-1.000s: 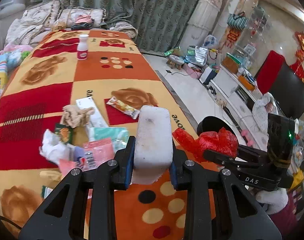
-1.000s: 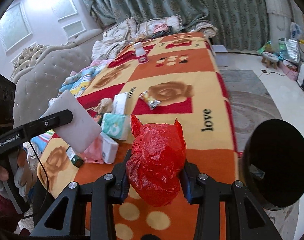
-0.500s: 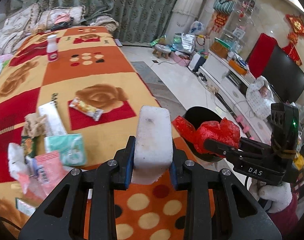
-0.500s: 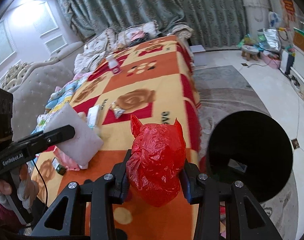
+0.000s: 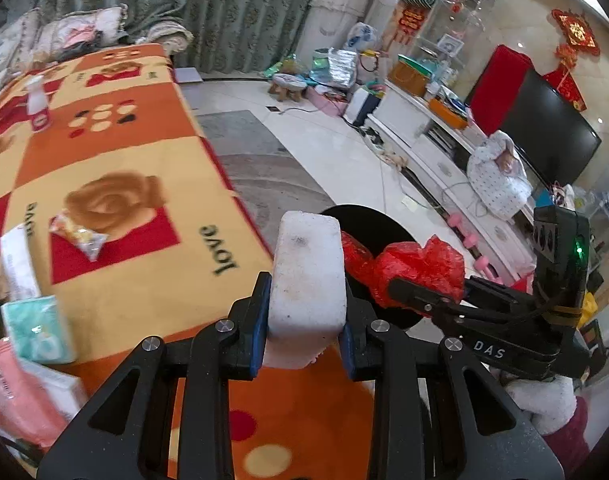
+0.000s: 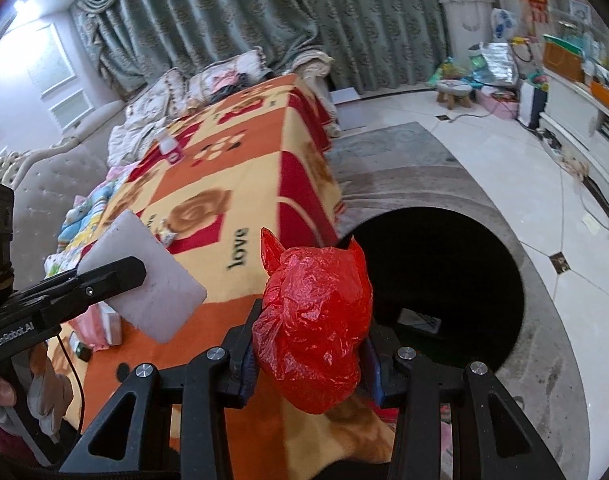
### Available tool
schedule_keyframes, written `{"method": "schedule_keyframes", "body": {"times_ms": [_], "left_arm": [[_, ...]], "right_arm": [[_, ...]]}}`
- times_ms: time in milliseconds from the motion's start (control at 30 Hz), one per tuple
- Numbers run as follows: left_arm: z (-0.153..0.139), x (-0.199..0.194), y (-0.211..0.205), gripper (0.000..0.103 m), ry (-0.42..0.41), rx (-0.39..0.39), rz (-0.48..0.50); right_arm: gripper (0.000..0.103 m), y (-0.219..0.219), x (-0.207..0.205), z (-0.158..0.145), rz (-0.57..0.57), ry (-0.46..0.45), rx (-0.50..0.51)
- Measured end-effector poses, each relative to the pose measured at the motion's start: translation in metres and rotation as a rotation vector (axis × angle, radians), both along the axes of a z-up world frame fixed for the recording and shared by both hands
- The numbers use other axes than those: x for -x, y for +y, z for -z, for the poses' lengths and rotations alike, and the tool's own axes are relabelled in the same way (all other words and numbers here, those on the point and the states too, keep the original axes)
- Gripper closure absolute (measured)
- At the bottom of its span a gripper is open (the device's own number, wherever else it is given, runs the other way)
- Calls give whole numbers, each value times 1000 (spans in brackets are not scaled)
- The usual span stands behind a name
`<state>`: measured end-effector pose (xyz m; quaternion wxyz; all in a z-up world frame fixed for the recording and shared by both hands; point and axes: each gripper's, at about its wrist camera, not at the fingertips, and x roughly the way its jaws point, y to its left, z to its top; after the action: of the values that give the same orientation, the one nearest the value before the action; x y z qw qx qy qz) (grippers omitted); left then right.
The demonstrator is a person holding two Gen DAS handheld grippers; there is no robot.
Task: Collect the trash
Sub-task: 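Carry the foam block and red bag over the bin and open both tools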
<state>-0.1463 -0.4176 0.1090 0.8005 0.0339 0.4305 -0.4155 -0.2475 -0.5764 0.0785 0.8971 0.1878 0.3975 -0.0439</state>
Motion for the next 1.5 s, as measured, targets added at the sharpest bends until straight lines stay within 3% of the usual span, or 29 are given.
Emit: {"method": "schedule_keyframes", "body": {"times_ms": [300,700,767,833,900,967,1033,1267,1500], "left_arm": [[12,-2,-44,76,42,8,48],[19,-9,-73,74,88,60,58],[19,-11,-76,71,92,69,55],[19,-12,-76,50,95,86,54],[19,-14,-73,37,105,122,49],[19,-15,-71,36,114,135,39],[18,-15,-71,36,108,119,31],[16,-16,-52,36,95,96,-19],[15,-12,-30,36,18,25,-76]], "right_arm": [[63,-34,6,12,70,23,-9],[59,-68,5,27,141,53,-25],[57,-73,6,28,157,54,-27],[55,-76,5,28,170,55,-34],[53,-79,5,28,181,55,-42],[34,-81,5,28,192,51,-53],[28,-81,6,27,202,36,-60],[28,-78,11,23,202,35,-51],[28,-59,8,24,162,49,-26]]}}
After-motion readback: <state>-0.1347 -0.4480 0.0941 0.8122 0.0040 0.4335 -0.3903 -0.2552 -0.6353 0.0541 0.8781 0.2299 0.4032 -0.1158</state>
